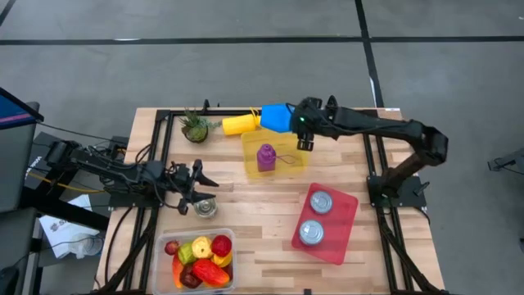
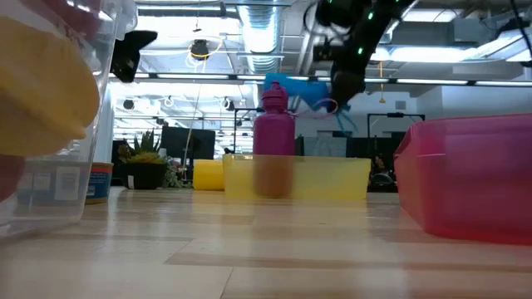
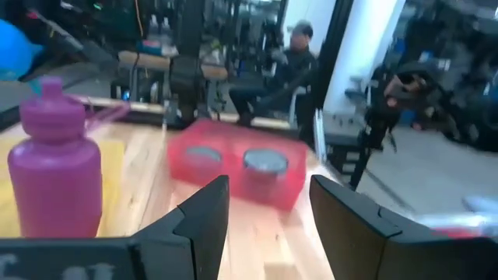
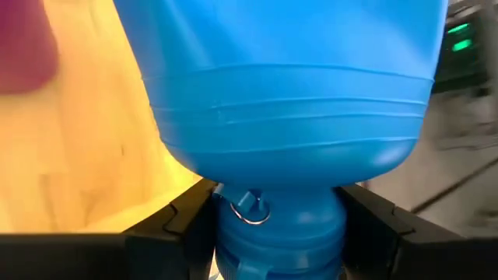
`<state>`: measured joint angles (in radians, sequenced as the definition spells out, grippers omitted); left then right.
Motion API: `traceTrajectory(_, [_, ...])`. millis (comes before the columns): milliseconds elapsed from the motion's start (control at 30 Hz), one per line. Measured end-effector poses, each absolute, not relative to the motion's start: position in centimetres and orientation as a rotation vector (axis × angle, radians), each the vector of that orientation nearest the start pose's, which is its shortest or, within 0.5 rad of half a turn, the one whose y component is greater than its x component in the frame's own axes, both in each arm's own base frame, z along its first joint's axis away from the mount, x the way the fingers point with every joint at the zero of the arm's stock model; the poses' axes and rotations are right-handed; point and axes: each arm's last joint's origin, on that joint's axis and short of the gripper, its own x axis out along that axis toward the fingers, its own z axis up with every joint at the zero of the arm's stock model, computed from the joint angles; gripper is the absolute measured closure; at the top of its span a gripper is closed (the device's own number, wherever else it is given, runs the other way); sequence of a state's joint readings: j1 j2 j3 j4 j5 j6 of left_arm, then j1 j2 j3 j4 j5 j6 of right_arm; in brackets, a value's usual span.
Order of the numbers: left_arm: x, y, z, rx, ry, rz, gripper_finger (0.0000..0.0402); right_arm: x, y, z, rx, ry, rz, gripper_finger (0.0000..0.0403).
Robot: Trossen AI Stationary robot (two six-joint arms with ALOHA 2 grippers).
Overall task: Pick & Place Food Item
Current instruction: Adjust the blue tumbler in the yellow bin
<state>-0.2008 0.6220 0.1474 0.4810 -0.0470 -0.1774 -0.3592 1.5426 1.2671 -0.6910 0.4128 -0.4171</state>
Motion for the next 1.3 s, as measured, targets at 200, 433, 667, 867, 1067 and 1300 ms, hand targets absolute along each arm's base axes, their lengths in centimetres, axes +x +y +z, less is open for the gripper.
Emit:
traceTrajectory(200, [14.6,-2.8,21.1,-0.258,-0.062,-0.16,0.0229,28.9,-8.5,30.4,-0.568,1.081,-0.55,0.0208])
traceTrajectory(433, [16.1,-3.3,22.9,-0.28,-0.048,-0.216,0.0216,29.6,-3.2,31.0,-0.873,1.083,-0.555,0.0208])
traceTrajectory(667, [18.6,-3.9,24.4,-0.284,0.027,-0.239,0.0144,29.8,2.0,30.6,-1.13,1.076,-0.501,0.0208])
traceTrajectory(867, [19.5,-4.0,26.2,-0.333,0.073,-0.231,0.0095,29.1,5.8,30.8,-1.25,1.016,-0.462,0.0208])
traceTrajectory(1067, [19.7,-4.2,27.4,-0.439,0.097,-0.265,0.0085,28.6,8.7,30.6,-1.37,0.973,-0.368,0.0208])
traceTrajectory(1300, [20.6,-4.4,26.6,-0.562,0.154,-0.263,0.0084,30.7,11.0,26.7,-1.634,1.079,-0.283,0.0208])
